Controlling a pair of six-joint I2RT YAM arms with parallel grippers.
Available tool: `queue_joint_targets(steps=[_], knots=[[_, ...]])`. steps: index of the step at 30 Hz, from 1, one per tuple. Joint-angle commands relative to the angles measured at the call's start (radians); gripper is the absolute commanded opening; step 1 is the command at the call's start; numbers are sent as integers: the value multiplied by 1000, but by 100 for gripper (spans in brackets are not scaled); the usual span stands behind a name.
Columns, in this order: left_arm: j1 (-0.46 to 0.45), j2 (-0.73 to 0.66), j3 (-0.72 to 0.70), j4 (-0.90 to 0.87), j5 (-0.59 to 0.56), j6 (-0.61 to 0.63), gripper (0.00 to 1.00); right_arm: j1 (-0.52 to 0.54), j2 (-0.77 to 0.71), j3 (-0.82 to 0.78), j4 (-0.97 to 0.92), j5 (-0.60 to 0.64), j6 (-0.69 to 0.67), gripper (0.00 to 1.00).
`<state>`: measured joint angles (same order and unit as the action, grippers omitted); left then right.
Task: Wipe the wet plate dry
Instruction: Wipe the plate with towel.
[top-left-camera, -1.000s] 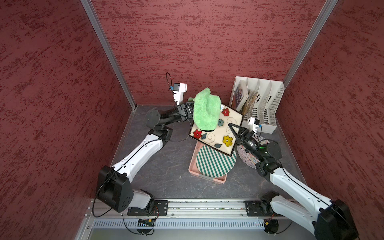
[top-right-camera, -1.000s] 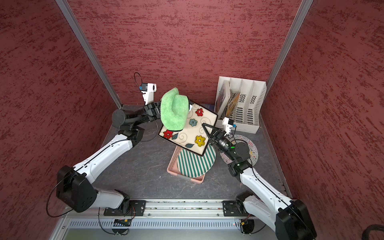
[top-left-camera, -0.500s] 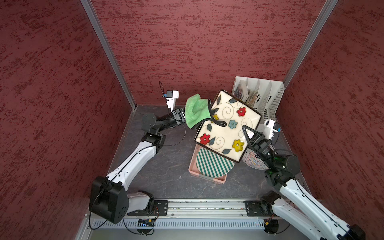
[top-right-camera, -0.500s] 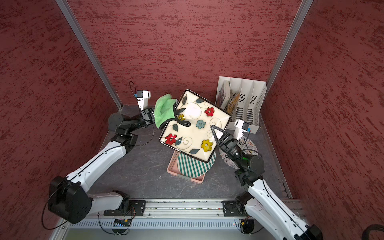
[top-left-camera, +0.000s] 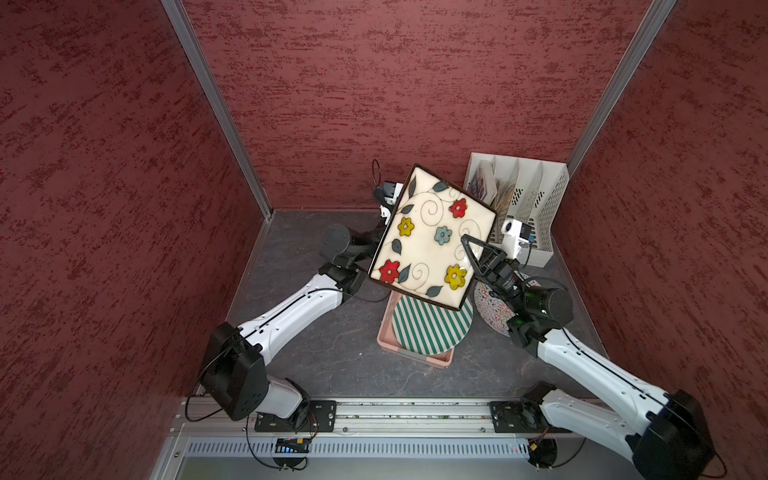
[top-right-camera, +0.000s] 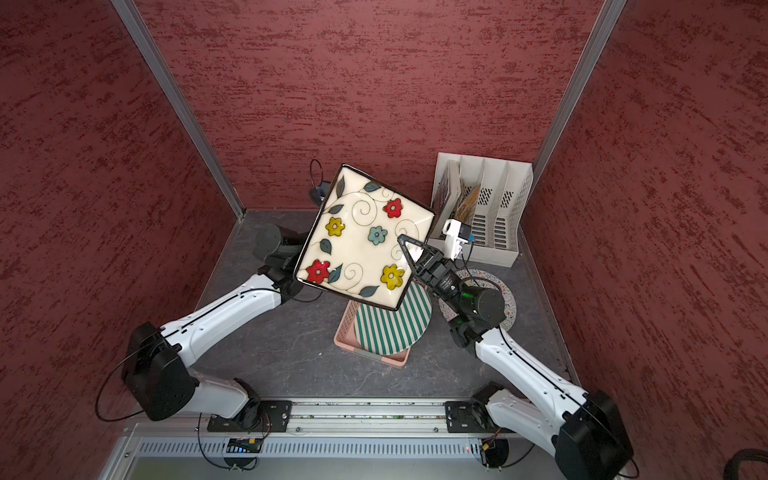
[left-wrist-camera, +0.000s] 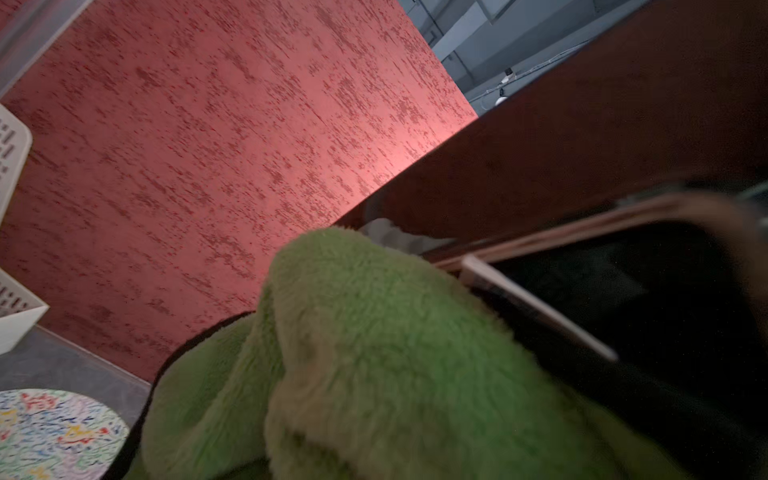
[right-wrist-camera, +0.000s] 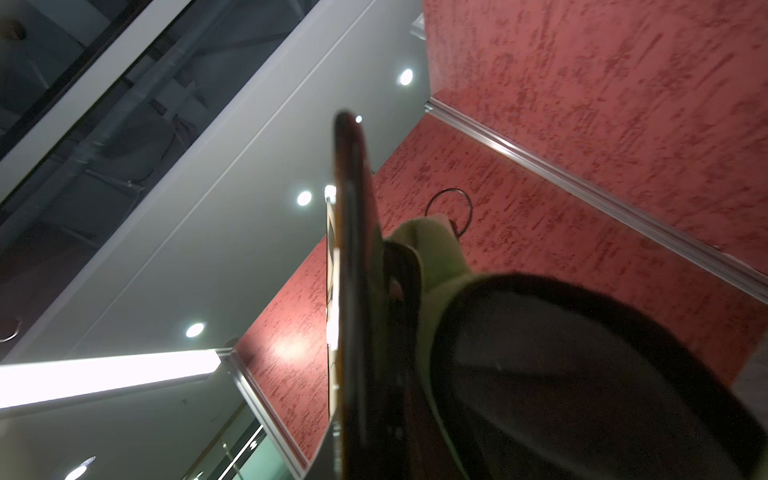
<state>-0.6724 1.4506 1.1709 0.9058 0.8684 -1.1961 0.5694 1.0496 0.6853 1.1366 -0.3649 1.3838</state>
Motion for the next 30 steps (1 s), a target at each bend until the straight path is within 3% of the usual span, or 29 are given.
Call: queue_joint_targets(steps=[1, 7, 11, 14, 17, 20, 25, 30], knots=[[-85, 9, -52, 139, 62, 10, 0, -39, 33, 79, 29, 165, 27, 0], [-3, -52, -141, 239, 42, -63, 0, -165, -23, 71, -20, 180, 43, 0], [108, -111, -103, 226, 45, -100, 0, -162, -89, -12, -60, 113, 11, 0], [141, -121, -39, 171, 41, -87, 0, -62, -62, -34, -42, 50, -47, 0], [118, -89, 3, 147, 45, -70, 0, 42, 0, -28, 43, 47, -72, 0], [62, -48, -23, 213, 48, -97, 0, 44, 55, 6, 76, 99, -61, 0], [-57, -26, -172, 289, 28, -81, 0, -40, 73, 141, -57, 182, -82, 0], [-87, -76, -378, 371, 5, -63, 0, -183, 42, 179, -216, 246, -90, 0]])
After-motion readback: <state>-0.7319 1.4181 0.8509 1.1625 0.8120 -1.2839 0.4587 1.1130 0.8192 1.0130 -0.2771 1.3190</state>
